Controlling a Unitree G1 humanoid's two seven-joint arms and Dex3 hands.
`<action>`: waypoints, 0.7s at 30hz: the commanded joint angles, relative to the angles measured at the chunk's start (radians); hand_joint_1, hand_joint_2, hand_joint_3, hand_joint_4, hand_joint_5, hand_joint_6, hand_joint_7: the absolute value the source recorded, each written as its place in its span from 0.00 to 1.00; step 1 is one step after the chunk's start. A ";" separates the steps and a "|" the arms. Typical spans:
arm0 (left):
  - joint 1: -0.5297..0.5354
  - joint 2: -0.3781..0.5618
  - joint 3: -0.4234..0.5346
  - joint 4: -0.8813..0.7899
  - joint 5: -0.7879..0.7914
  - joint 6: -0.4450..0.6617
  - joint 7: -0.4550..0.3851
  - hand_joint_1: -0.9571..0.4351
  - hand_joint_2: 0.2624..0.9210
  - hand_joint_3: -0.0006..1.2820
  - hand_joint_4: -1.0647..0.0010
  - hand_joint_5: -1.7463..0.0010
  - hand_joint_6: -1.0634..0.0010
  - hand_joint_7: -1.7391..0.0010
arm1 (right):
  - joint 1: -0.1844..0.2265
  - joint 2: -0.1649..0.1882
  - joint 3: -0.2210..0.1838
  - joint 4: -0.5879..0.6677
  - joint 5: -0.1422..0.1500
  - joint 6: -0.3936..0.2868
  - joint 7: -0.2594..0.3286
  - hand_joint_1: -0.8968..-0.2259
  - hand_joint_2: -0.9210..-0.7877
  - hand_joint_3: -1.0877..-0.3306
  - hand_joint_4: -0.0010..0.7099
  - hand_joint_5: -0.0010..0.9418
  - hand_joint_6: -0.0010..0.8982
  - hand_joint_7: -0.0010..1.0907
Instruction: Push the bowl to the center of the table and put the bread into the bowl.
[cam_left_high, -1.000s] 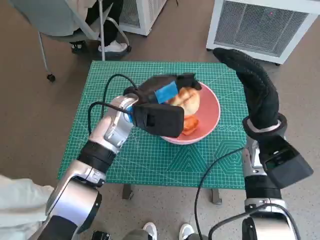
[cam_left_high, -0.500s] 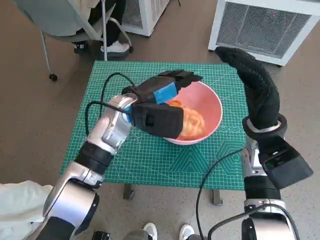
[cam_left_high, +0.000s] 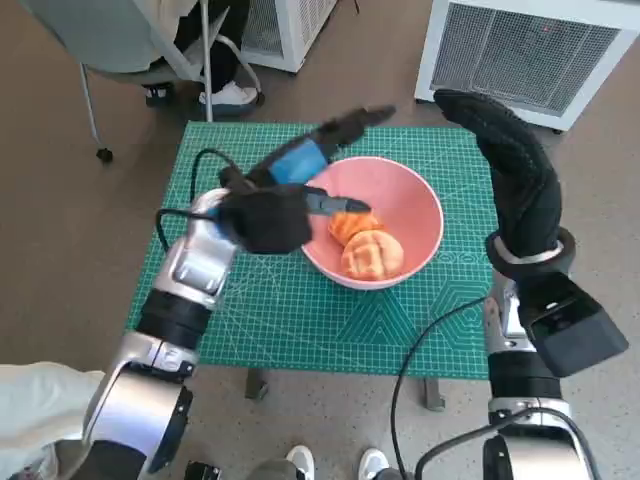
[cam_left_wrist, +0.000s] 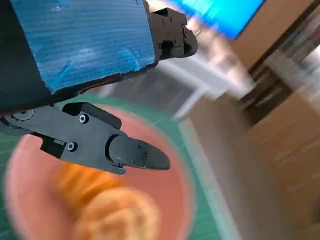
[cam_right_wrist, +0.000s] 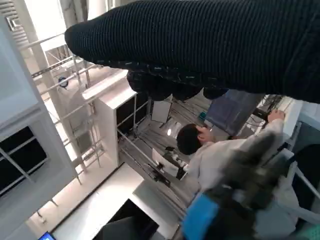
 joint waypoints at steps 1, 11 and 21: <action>0.069 -0.040 0.073 -0.061 -0.088 -0.091 0.057 0.37 1.00 0.16 0.85 0.98 0.86 0.82 | -0.004 0.009 -0.008 -0.016 -0.002 0.037 -0.029 0.45 0.00 0.40 0.44 0.06 0.00 0.65; 0.199 -0.138 0.130 -0.221 -0.143 -0.254 0.196 0.38 1.00 0.28 0.78 0.98 0.83 0.84 | -0.015 0.031 -0.010 -0.096 -0.021 0.115 -0.107 0.44 0.00 0.42 0.46 0.06 0.00 0.68; 0.256 -0.139 0.145 -0.314 -0.150 -0.262 0.228 0.41 1.00 0.33 0.81 0.99 0.86 0.84 | -0.034 0.039 0.001 -0.158 -0.045 0.163 -0.134 0.43 0.00 0.43 0.46 0.05 0.00 0.69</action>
